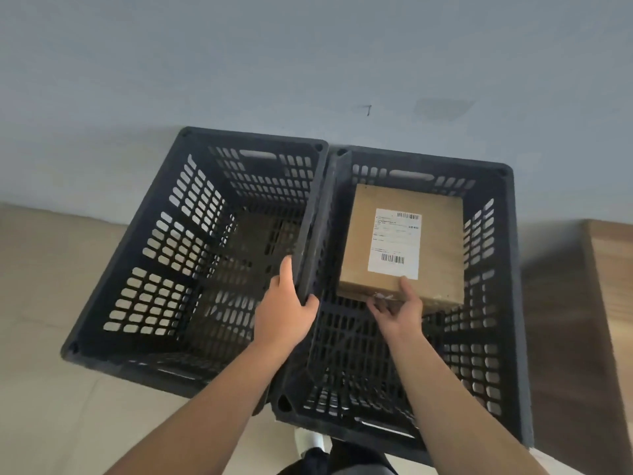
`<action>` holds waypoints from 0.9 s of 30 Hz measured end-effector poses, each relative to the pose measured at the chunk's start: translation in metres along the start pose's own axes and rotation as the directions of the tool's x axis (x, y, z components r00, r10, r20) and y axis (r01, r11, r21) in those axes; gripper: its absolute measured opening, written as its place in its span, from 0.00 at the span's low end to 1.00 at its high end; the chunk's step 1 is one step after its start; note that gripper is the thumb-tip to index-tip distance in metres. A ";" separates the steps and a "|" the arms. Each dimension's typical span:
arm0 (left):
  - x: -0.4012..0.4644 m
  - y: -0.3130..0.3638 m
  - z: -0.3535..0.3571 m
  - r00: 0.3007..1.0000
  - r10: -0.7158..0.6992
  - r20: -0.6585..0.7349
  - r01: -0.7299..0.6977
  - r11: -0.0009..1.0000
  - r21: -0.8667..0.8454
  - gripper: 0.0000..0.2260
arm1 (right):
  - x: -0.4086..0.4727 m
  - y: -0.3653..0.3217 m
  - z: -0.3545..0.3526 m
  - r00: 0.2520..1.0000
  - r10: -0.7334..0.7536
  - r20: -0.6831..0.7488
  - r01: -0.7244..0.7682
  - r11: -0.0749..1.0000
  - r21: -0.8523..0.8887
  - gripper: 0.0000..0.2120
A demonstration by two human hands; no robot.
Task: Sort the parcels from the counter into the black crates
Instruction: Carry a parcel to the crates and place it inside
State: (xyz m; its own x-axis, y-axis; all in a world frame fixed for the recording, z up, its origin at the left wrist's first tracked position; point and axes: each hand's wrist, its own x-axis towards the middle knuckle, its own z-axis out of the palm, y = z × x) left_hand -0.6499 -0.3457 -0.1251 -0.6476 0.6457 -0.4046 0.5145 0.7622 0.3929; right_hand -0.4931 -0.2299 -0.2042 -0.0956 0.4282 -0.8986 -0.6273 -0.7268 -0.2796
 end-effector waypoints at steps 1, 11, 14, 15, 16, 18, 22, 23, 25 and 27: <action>0.001 0.001 0.001 1.000 -0.003 -0.009 0.003 1.000 0.013 0.38 | 0.004 0.001 -0.001 1.000 -0.006 -0.004 0.006 1.000 0.007 0.20; 0.001 0.002 0.003 0.999 -0.012 -0.050 0.012 1.000 -0.003 0.38 | 0.024 0.004 -0.010 1.000 0.006 0.001 -0.006 1.000 0.011 0.12; 0.000 0.003 0.003 0.999 -0.019 -0.045 0.019 1.000 0.006 0.38 | 0.022 0.005 -0.008 1.000 0.009 -0.008 -0.008 1.000 0.023 0.15; 0.000 0.004 0.003 0.999 -0.018 -0.041 0.018 1.000 0.004 0.38 | 0.021 0.006 -0.008 1.000 0.006 -0.014 -0.006 1.000 0.025 0.17; 0.000 0.004 0.002 0.999 -0.018 -0.038 0.018 1.000 0.000 0.38 | 0.020 0.006 -0.007 1.000 0.004 -0.017 -0.004 1.000 0.026 0.20; 0.000 0.005 0.002 0.999 -0.021 -0.035 0.021 1.000 -0.006 0.38 | 0.020 0.005 -0.007 1.000 0.005 -0.018 -0.004 1.000 0.029 0.21; -0.002 0.006 0.001 0.999 -0.022 -0.027 0.021 1.000 -0.008 0.38 | 0.017 0.006 -0.005 0.999 -0.006 -0.032 0.007 0.999 0.032 0.22; -0.002 0.005 0.001 1.000 -0.019 -0.025 0.019 1.000 -0.006 0.38 | 0.015 0.006 -0.004 0.999 -0.009 -0.033 0.010 1.000 0.024 0.23; -0.003 0.005 0.000 1.000 -0.017 -0.019 0.017 1.000 -0.004 0.38 | 0.009 0.006 -0.004 1.000 -0.004 -0.026 0.004 1.000 0.000 0.23; -0.004 0.005 -0.002 1.000 -0.017 -0.012 0.016 1.000 -0.019 0.38 | 0.001 0.003 -0.004 1.000 0.023 -0.003 -0.023 0.999 -0.030 0.24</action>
State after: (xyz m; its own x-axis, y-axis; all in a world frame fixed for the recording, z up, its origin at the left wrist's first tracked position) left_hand -0.6457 -0.3447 -0.1192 -0.6628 0.6324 -0.4010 0.4932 0.7717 0.4017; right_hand -0.4916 -0.2342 -0.2072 -0.1080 0.4095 -0.9059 -0.6011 -0.7527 -0.2686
